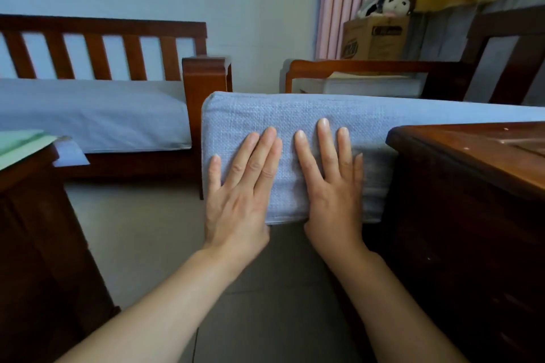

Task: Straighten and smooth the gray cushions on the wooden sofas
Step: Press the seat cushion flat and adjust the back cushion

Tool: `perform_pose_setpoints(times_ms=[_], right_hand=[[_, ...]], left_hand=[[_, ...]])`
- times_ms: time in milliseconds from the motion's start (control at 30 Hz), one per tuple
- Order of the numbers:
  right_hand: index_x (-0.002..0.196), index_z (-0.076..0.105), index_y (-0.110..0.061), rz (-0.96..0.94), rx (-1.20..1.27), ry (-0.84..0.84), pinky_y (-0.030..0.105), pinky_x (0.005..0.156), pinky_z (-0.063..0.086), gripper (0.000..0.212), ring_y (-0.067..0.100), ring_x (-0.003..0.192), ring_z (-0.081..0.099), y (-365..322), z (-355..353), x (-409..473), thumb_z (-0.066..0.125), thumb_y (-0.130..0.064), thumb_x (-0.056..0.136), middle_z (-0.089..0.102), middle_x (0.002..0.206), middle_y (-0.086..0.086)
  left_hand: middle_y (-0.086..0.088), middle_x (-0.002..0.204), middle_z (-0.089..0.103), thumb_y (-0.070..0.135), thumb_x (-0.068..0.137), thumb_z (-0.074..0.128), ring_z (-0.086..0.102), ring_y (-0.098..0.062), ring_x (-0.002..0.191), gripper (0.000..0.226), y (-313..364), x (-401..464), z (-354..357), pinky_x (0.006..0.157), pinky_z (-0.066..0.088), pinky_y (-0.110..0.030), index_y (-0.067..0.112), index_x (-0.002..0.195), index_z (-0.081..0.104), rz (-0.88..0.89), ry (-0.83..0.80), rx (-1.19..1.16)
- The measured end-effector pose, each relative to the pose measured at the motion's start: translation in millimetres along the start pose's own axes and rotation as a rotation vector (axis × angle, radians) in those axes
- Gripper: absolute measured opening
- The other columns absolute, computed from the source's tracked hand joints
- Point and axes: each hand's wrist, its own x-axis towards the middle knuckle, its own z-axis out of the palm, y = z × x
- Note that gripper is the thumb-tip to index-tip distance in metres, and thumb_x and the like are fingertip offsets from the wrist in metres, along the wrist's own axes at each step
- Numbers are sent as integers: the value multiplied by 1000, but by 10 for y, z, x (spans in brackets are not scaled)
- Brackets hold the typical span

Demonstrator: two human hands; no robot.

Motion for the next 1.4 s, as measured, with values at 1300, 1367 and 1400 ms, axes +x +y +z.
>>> perform_pose_setpoints(times_ms=[1300, 1367, 1400], right_hand=[[118, 67, -15, 62, 55, 243, 47, 107, 33, 46, 22, 129, 49, -334, -88, 3671, 40, -41, 91, 59, 133, 3], [122, 65, -17, 71, 76, 176, 47, 108, 32, 46, 21, 132, 47, -236, -116, 3897, 37, -38, 92, 56, 136, 2], [124, 64, -18, 71, 89, 140, 46, 108, 31, 46, 21, 133, 46, -170, -130, 4037, 36, -36, 93, 55, 138, 2]], left_hand=[[12, 160, 1, 38, 59, 70, -1, -9, 147, 113, -1076, 3385, -1006, 116, 7, -48, 27, 153, 7, -74, -256, -96], [14, 158, -17, 39, 66, 68, -15, -7, 145, 115, -1137, 3646, -1025, 116, -1, -44, 30, 151, -10, -20, -315, -94], [16, 156, -23, 40, 69, 68, -19, -5, 143, 116, -1191, 3809, -1029, 116, -4, -42, 31, 150, -15, 11, -350, -101]])
